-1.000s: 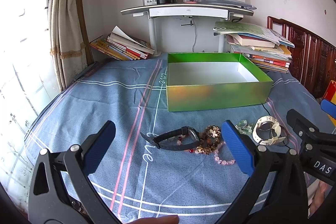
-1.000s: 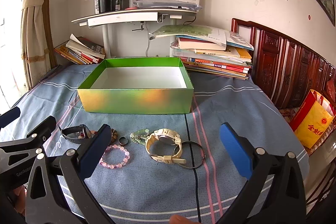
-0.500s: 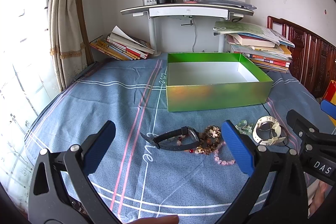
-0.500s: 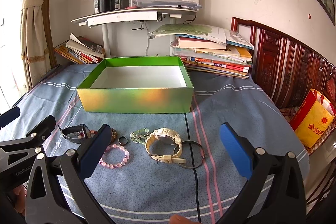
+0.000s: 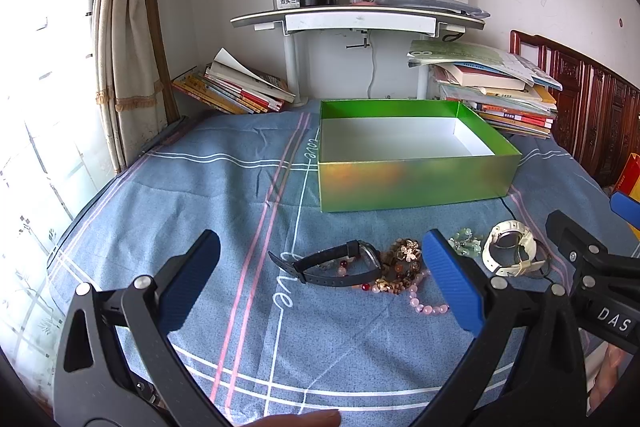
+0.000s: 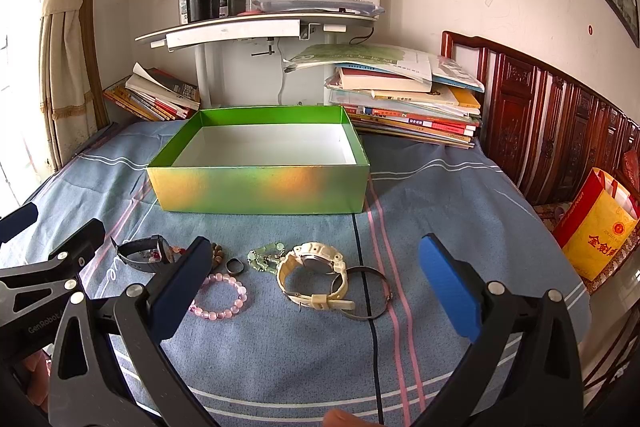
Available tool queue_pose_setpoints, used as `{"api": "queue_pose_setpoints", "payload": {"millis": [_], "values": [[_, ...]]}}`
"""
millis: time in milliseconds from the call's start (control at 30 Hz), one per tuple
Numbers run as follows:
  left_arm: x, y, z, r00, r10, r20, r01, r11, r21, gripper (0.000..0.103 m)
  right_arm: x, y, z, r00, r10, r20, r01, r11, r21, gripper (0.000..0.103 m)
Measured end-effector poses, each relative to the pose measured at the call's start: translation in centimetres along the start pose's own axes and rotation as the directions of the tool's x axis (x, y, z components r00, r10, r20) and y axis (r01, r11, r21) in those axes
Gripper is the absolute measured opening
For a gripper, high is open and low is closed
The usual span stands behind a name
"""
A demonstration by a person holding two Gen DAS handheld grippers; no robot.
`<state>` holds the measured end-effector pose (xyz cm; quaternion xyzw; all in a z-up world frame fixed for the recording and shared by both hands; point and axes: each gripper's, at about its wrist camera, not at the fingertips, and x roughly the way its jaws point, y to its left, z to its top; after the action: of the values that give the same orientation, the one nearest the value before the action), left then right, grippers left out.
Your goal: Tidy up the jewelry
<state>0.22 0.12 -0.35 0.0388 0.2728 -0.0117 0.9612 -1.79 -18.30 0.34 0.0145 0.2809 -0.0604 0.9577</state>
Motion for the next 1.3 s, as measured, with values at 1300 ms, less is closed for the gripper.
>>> {"api": "queue_pose_setpoints", "payload": {"millis": [1300], "values": [[0.11, 0.2, -0.04, 1.0, 0.0, -0.005, 0.0, 1.0, 0.0, 0.1, 0.09, 0.25, -0.44, 1.0, 0.004, -0.011, -0.004, 1.0, 0.0, 0.101]]}}
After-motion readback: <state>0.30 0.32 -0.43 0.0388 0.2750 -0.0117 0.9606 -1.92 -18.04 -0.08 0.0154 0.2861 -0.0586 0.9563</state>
